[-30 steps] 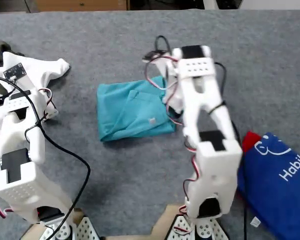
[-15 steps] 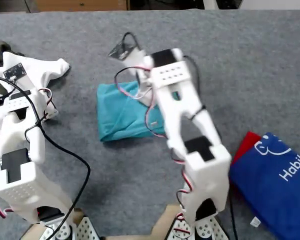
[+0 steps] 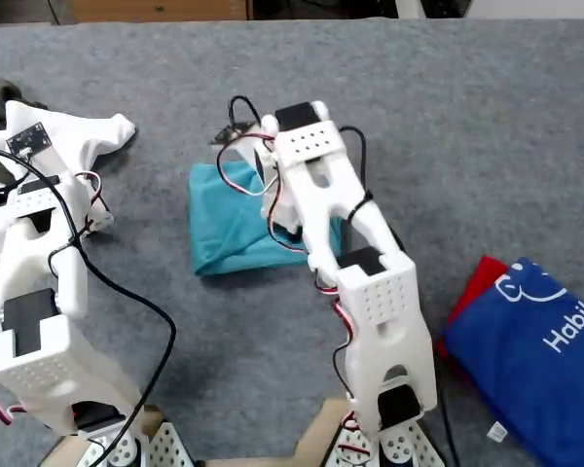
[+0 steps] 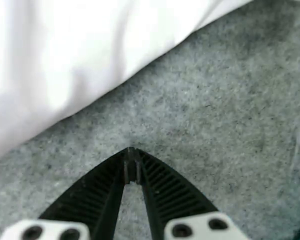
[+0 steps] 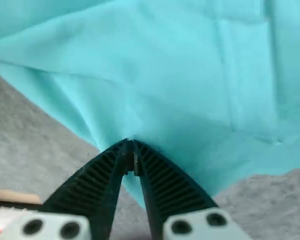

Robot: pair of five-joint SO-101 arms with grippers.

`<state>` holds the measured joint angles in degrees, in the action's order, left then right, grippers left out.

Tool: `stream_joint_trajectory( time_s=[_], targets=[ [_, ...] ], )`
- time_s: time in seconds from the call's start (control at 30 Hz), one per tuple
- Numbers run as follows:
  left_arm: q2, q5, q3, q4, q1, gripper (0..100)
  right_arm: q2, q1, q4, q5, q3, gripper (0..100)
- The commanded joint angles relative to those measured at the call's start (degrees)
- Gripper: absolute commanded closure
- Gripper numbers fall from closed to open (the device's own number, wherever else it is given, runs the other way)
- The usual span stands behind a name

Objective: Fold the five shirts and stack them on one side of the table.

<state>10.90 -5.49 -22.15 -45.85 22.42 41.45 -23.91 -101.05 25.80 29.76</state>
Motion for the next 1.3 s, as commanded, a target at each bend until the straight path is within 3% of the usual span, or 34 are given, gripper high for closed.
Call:
stream_joint_trajectory(
  time_s=[0.0, 0.23, 0.5, 0.93, 1.27],
  targets=[
    [-0.31, -0.62, 2.99, 0.79, 0.18, 98, -5.41, 1.89, -1.05, -0.44, -4.97, 99.4],
    [-0.31, -0.53, 2.99, 0.79, 0.18, 98, -5.49, 4.88, 1.41, -0.44, 1.01, 99.4],
    [-0.31, -0.53, 2.99, 0.79, 0.18, 98, -2.95, 0.22, 3.43, -0.53, 23.43, 99.3],
    [-0.31, -0.53, 2.99, 0.79, 0.18, 98, 19.74, -8.22, 6.24, -0.62, 48.4, 99.3],
    [-0.31, -0.62, 2.99, 0.79, 0.18, 98, 23.25, -7.96, 2.02, -0.62, 50.68, 99.3]
  ],
)
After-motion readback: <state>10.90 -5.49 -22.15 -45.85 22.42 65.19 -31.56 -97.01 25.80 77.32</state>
